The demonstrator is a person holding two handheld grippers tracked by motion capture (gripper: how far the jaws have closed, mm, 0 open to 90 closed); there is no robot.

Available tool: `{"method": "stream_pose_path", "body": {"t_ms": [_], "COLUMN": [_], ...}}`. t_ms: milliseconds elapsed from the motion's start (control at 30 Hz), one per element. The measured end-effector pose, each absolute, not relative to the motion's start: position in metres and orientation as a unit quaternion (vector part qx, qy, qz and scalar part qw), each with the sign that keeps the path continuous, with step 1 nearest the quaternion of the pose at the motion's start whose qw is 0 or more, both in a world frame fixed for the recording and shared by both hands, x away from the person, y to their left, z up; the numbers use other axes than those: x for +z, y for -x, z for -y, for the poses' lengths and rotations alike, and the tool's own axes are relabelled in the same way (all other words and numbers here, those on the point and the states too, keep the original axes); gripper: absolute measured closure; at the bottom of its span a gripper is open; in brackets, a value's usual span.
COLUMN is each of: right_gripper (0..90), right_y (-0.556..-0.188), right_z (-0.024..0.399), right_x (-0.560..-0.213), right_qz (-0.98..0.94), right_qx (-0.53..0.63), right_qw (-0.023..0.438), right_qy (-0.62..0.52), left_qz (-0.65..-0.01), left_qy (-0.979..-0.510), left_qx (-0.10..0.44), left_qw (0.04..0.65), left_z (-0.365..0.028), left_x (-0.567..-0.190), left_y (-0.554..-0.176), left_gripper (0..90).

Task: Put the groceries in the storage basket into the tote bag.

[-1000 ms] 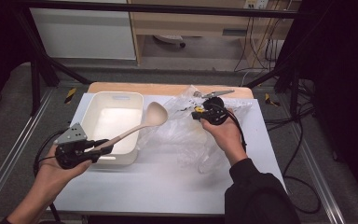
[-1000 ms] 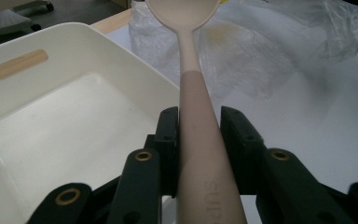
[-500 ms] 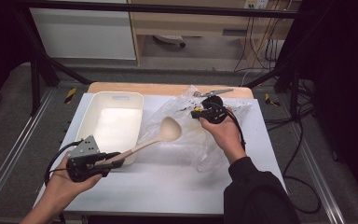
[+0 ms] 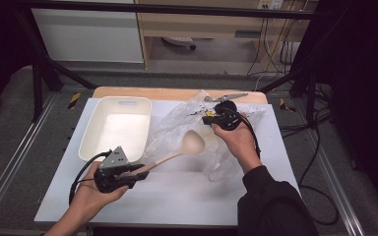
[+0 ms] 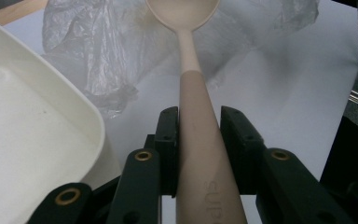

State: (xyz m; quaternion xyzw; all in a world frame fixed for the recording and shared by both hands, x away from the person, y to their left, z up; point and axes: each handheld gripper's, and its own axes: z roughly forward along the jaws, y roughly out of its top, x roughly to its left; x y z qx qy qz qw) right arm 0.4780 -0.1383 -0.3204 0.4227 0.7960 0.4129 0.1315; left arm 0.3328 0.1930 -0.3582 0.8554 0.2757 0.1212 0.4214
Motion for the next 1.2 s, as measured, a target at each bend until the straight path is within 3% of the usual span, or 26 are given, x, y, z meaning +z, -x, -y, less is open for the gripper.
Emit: {"method": "stream_pose_path", "body": {"t_ms": [1200], "right_gripper": [90.0], "right_y": [-0.476], "right_z": [0.14], "right_x": [-0.319], "right_qz": [-0.795], "right_qx": [0.416], "right_qw": [0.133], "right_qy": [-0.421], "left_qz": [-0.312], "left_qy": [-0.839], "left_qx": [0.14], "left_qw": [0.424], "left_z": [-0.153], "left_x": [-0.383], "left_y": [-0.354], "left_gripper": [68.6]}}
